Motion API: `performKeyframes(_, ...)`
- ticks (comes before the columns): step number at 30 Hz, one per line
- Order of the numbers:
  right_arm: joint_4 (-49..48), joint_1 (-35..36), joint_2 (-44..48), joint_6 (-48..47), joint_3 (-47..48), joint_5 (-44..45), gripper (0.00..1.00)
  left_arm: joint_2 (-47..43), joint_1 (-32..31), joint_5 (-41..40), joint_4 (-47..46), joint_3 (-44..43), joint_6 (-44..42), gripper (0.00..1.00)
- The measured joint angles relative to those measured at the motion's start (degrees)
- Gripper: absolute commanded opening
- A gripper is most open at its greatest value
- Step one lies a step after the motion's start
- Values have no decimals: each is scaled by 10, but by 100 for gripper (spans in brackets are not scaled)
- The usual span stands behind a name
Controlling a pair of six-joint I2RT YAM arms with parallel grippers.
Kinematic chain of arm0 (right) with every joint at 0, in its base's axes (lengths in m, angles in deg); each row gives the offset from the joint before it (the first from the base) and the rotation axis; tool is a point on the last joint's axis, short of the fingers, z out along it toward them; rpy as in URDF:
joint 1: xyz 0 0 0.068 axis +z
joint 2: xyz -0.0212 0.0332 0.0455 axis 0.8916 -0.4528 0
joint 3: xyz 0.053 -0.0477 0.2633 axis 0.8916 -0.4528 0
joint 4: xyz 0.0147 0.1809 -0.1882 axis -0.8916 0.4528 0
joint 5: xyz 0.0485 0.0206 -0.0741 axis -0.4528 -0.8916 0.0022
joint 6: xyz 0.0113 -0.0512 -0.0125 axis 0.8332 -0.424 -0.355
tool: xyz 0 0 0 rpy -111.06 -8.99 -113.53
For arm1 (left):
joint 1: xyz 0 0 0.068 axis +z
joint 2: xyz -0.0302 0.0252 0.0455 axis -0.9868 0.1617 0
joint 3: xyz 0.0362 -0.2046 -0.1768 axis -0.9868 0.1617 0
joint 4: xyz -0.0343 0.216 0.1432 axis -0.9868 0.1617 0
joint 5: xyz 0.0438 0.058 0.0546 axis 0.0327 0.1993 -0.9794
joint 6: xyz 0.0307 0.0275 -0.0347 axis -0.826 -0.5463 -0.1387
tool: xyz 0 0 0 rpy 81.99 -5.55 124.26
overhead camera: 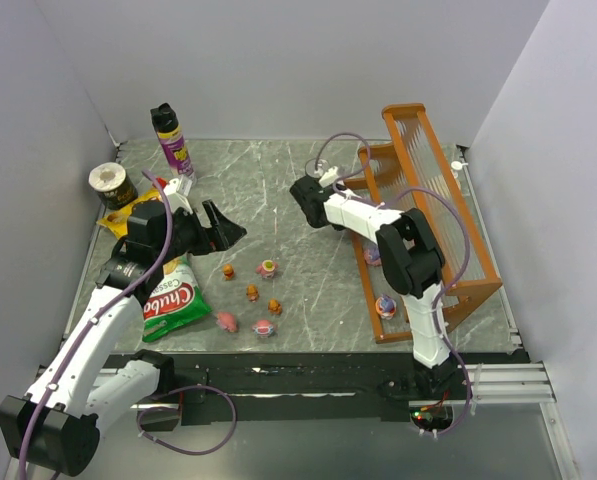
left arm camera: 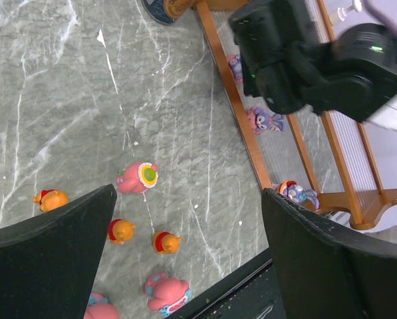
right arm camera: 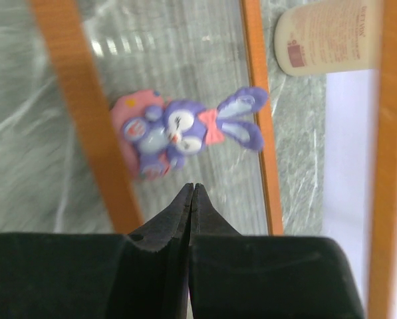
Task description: Place and organize the plastic toys onto the shelf
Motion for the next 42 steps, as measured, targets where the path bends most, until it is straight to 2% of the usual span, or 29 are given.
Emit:
performKeyframes(6,14,48,70,5,1,-32,20,0,0,-6,0,0,0,97)
performKeyframes(9,26,76,110,8,9,-49,31,-2,0,-12,2,0,0,96)
performKeyframes(10,29,86,123,10,13,-56,41,-3,0,-15,4,0,0,96)
performKeyframes(13,35,112,167,16,16,-77,56,-10,0,-28,11,0,-1,96)
performKeyframes(17,32,151,246,24,1,-136,67,-29,0,-54,27,2,-6,96)
performKeyframes(21,4,186,339,27,-66,-208,78,-58,0,-83,38,15,-9,96)
performKeyframes(26,-58,219,405,23,-164,-330,84,-85,0,-116,50,32,-11,96)
performKeyframes(30,-120,252,416,2,-249,-407,88,-97,0,-141,65,36,-15,96)
performKeyframes(34,-181,299,416,-45,-312,-472,89,-113,0,-155,64,49,-15,96)
performKeyframes(38,-218,336,414,-90,-324,-522,89,-115,0,-162,65,52,-16,96)
performKeyframes(42,-245,355,392,-123,-311,-539,83,-111,0,-174,65,52,-16,96)
